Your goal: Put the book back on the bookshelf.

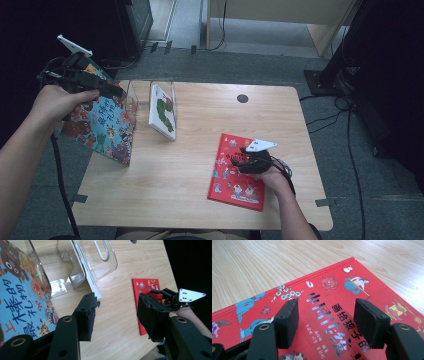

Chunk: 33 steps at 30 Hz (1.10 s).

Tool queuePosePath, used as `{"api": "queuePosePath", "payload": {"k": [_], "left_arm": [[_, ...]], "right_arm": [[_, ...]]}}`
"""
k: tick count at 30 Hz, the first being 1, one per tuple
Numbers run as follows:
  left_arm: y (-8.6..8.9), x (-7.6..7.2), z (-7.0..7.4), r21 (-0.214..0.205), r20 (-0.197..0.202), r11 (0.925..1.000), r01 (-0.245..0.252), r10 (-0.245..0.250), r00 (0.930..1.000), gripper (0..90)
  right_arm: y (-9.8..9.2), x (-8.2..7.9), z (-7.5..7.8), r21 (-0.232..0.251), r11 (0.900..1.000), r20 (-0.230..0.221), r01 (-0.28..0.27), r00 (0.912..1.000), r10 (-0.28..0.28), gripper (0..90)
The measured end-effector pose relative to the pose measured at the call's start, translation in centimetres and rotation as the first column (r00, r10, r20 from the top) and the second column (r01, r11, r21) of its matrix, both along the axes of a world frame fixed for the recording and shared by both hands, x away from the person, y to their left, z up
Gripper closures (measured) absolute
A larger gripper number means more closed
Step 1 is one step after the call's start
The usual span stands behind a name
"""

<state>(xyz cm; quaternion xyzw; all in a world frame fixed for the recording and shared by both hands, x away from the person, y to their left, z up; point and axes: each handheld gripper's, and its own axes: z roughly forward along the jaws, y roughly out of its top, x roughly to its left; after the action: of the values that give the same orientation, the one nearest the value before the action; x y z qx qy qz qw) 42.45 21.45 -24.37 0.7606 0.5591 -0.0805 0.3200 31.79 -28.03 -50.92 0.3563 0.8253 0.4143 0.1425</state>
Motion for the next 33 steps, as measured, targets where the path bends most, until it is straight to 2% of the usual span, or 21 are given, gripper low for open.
{"api": "queuePosePath", "payload": {"k": [6, 11, 13, 21, 22, 24, 28, 31, 33], "left_arm": [[-1.4, -0.5, 0.1, -0.036, -0.001, 0.9991, 0.021, -0.021, 0.9998, 49.1], [-2.8, -0.8, -0.2, -0.038, 0.003, 0.9981, 0.048, -0.048, 0.9989, 48.9], [-3.2, -0.9, -0.7, -0.062, -0.006, 0.9968, 0.051, -0.051, 0.9987, 48.6], [-4.6, -1.8, -3.6, -0.056, -0.014, 0.9952, 0.08, -0.081, 0.9966, 48.6], [-4.6, -1.8, -3.6, -0.056, -0.014, 0.9952, 0.08, -0.081, 0.9966, 48.5], [-5.0, -2.1, -4.5, -0.042, -0.009, 0.995, 0.09, -0.091, 0.9958, 48.5], [-5.4, -2.5, -5.6, -0.058, -0.011, 0.9941, 0.092, -0.093, 0.9956, 48.4], [-5.4, -2.6, -6.4, -0.097, -0.012, 0.9914, 0.088, -0.089, 0.9959, 48.4], [-5.6, -2.7, -6.9, -0.092, -0.011, 0.9914, 0.093, -0.094, 0.9955, 48.4]], "right_arm": [[0.3, 0.3, 0.2, -0.003, 0.9999, 0.003, -0.01, 0.9999, 0.01, 36.9], [0.5, 0.6, 0.2, 0.004, 0.9998, 0.004, -0.018, 0.9998, 0.018, 37.1], [0.5, 0.7, 0.2, -0.004, 0.9998, -0.002, -0.019, 0.9998, 0.019, 37.1], [0.7, 0.9, 0.1, -0.008, 0.9996, -0.004, -0.027, 0.9996, 0.027, 37.4], [0.7, 0.9, 0.1, -0.009, 0.9996, -0.005, -0.026, 0.9996, 0.026, 37.4], [0.7, 0.9, 0.1, -0.009, 0.9997, -0.004, -0.025, 0.9997, 0.025, 37.5], [0.6, 0.8, 0.1, -0.01, 0.9997, -0.006, -0.02, 0.9998, 0.02, 37.7], [0.6, 0.7, 0.2, -0.009, 0.9998, -0.005, -0.018, 0.9998, 0.018, 37.7], [0.5, 0.7, 0.1, -0.008, 0.9998, -0.007, -0.017, 0.9998, 0.017, 37.8]]}}
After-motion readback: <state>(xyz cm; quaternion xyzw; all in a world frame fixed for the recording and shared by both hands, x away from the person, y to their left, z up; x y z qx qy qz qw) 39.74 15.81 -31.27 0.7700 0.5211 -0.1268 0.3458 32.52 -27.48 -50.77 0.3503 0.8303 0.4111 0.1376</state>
